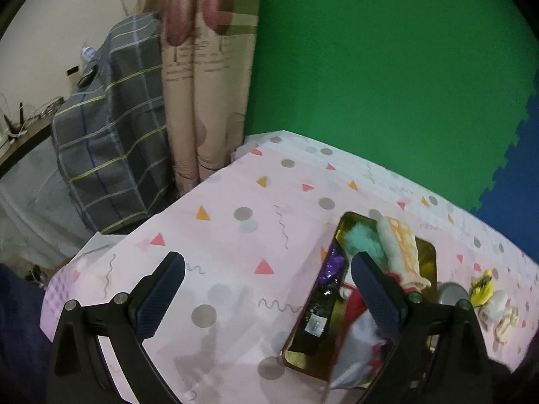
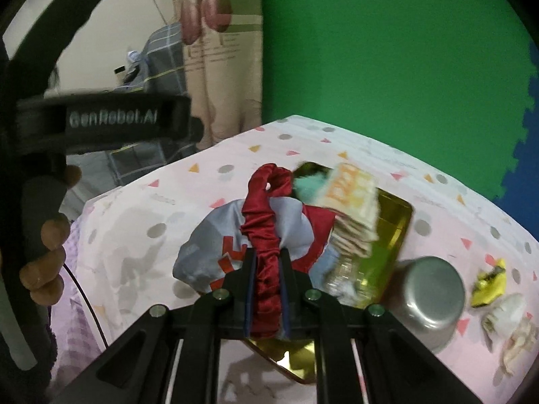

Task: Organize soft objects
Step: 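Carry the grey pouch into the tin box and open the right gripper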

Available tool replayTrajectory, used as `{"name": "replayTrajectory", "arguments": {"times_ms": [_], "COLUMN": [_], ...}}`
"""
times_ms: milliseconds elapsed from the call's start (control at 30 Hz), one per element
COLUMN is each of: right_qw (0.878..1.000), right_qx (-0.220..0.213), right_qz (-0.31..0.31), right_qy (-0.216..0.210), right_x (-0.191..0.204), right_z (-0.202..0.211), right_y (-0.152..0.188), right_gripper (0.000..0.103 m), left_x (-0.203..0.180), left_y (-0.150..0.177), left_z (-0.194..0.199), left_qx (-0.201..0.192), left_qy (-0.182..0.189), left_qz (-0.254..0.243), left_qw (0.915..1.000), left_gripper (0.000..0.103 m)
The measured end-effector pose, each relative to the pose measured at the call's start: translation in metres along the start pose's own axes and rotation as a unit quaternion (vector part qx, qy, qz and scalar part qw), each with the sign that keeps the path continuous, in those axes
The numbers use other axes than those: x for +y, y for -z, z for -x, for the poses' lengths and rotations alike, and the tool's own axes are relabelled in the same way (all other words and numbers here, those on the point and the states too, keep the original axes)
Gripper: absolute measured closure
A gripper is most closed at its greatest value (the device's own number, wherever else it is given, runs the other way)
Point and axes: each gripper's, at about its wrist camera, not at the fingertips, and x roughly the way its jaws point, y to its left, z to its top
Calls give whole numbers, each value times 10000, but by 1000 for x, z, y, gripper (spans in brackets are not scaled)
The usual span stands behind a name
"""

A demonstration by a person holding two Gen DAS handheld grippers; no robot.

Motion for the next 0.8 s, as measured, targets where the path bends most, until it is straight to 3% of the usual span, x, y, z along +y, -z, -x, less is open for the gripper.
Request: {"name": "replayTrajectory", "arguments": {"times_ms": [233,600,800], "right_qw": [9995,9976,9982], "right_qx": [268,680,574], "right_qz": [122,86,70], "right_qy": [-120,-34,-133], "right_x": [20,9,9], "right_z": [-33,-64,-57], "right_y": [3,14,12], "right_gripper": [91,87,68], "left_x": [6,-9,-11], "left_y": [-2,5,7], "left_z": [0,-10,-15], "left_qx": [19,183,272], "left_qy": [59,196,232], "left_qz": [88,-128,-67], "left_qw": [9999,9996,9993], "left_gripper": [5,5,5]}}
